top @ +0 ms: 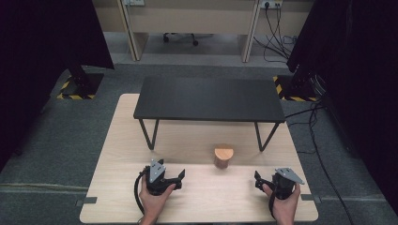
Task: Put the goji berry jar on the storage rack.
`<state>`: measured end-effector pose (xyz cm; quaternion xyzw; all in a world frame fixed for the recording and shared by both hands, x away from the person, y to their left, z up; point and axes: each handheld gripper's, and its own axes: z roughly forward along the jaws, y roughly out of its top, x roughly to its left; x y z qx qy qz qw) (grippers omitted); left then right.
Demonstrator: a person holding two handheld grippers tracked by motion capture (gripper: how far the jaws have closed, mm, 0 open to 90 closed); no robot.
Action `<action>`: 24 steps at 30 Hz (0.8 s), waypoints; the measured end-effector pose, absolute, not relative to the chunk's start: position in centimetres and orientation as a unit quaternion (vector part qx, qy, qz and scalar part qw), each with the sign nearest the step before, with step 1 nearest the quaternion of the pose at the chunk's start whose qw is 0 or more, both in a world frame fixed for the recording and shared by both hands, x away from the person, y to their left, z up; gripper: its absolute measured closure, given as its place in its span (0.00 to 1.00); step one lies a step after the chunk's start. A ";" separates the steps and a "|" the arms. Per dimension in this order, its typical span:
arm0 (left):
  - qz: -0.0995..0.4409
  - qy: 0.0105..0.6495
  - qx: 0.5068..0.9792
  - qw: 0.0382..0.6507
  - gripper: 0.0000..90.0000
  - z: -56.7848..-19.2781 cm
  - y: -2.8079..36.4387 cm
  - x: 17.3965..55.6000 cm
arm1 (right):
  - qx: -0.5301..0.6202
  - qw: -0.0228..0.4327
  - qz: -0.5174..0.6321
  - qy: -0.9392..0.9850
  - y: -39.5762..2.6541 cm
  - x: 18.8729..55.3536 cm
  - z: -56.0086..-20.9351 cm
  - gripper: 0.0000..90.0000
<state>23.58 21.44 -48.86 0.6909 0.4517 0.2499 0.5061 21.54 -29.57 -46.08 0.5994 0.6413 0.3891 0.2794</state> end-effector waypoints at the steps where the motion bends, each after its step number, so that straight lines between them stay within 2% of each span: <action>1: 0.250 0.452 0.691 0.506 0.02 -48.8 21.4 23.6 | 0.600 0.279 0.390 0.641 -29.6 21.5 -46.1 0.04; 24: 0.250 0.452 0.691 0.506 0.02 -48.8 21.4 23.6 | 0.597 0.276 0.392 0.643 -29.7 21.6 -46.1 0.04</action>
